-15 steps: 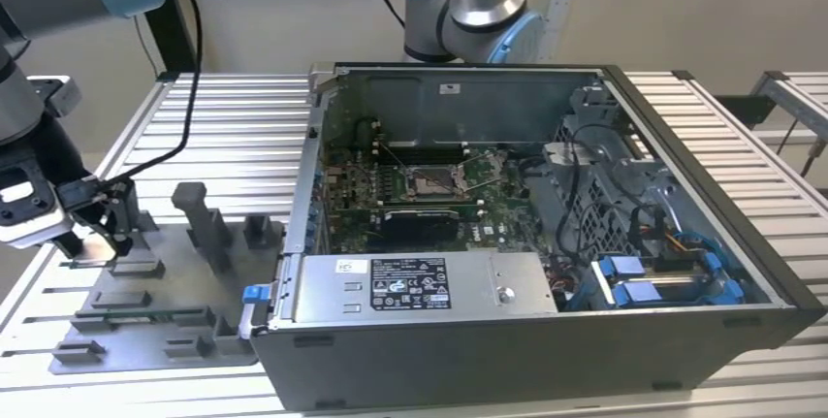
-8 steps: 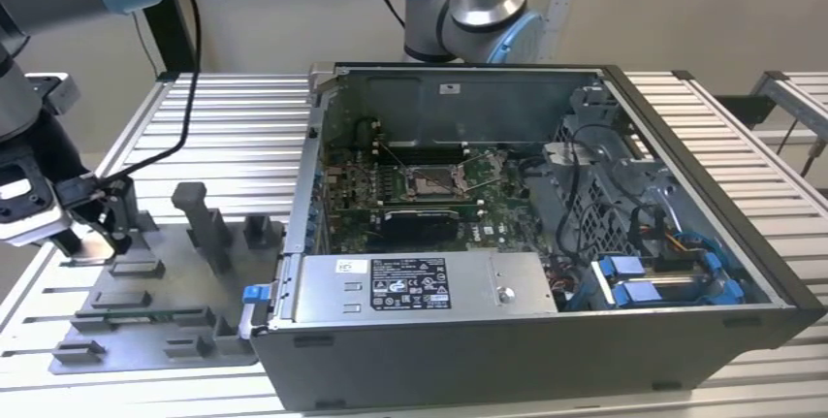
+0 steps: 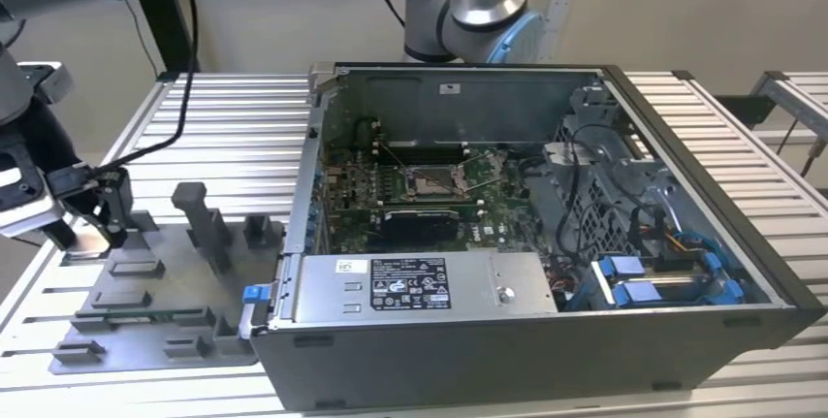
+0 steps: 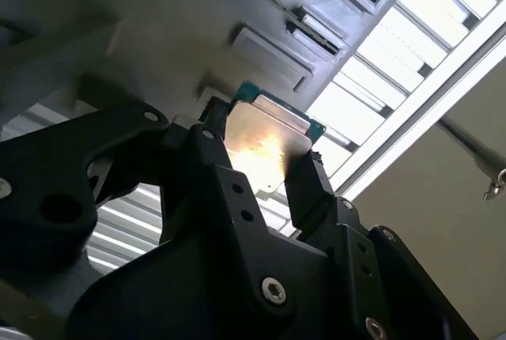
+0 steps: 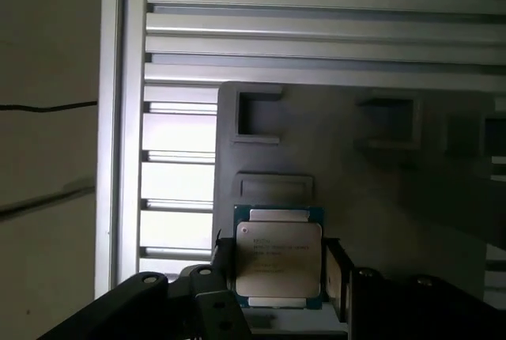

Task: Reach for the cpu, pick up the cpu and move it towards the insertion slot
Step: 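Pick up the cpu and move it towards the insertion slot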

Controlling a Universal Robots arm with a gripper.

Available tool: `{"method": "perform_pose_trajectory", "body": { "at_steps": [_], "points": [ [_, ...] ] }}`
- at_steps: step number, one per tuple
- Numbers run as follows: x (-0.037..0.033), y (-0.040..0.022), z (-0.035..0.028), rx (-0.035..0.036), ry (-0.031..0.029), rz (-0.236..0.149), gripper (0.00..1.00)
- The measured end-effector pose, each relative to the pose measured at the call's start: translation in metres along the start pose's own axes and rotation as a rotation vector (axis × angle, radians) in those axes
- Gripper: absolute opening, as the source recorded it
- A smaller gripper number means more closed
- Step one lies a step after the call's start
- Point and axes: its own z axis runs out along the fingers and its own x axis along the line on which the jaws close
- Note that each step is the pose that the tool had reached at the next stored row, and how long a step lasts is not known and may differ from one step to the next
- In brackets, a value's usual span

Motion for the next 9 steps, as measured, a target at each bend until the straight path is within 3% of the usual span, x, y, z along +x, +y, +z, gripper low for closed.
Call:
{"method": "perform_pose_trajectory", "body": {
  "at_steps": [9],
  "points": [
    [0.0000,0.0009,-0.0219,-0.0001,0.0000,0.000,0.00]
  ]
}}
